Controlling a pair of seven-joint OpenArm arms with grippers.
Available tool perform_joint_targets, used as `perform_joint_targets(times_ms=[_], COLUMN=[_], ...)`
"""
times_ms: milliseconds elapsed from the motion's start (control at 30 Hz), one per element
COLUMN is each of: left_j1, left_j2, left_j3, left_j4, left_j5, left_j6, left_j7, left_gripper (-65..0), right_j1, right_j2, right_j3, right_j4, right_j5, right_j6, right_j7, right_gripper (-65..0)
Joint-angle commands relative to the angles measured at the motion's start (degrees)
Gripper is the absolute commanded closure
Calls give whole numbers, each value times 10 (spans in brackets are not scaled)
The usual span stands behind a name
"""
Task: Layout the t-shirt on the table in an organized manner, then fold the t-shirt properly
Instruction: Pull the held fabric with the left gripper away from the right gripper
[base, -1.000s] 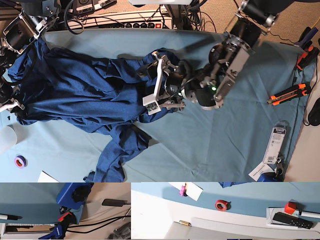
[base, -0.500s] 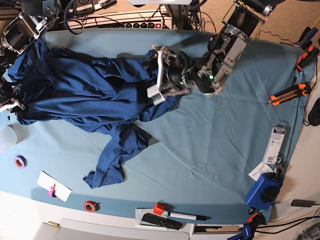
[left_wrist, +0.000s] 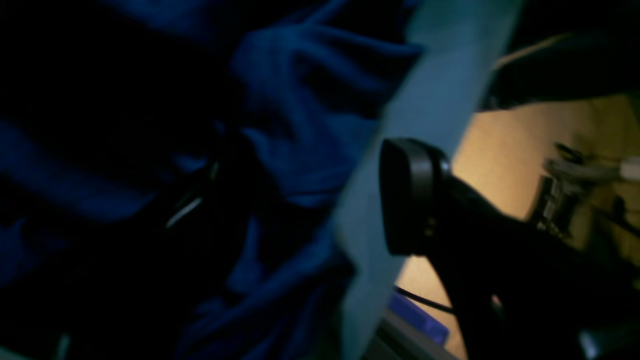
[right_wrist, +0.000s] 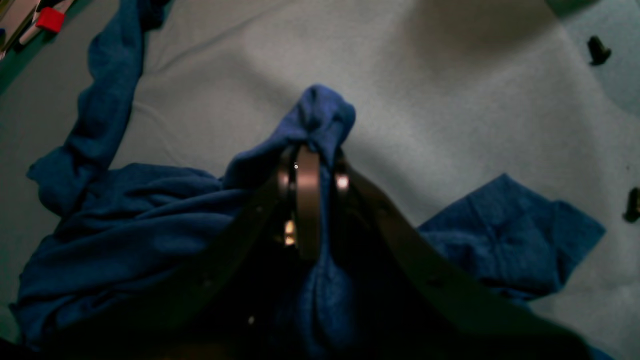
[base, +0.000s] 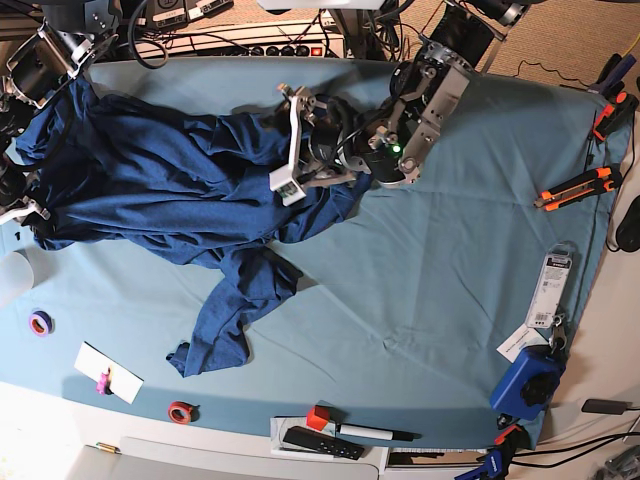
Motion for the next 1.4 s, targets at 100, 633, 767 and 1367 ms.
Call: perform_joint_targets(times_ms=[100,633,767,1367], left_j1=[-7,-54,-80,-156], left_j2=[5,-20,-38,-141], left_j3=[0,-140,-236,-314], left_j4=[8,116,118,118], left_j5=[10,-89,-89,-128], left_j6=[2,-125,-120,-78], left_j7=[-14,22,-8,3], left_gripper=[-241,0,0,0], right_j1=[11,11,11,57], right_j2=[16,16,16,16], right_j3=[2,2,2,2], right_j4=[8,8,8,8], right_j5=[14,13,-19,-80], right_j6=[1,-3,-37,-113], right_j7=[13,38,83,150], right_gripper=[0,0,0,0])
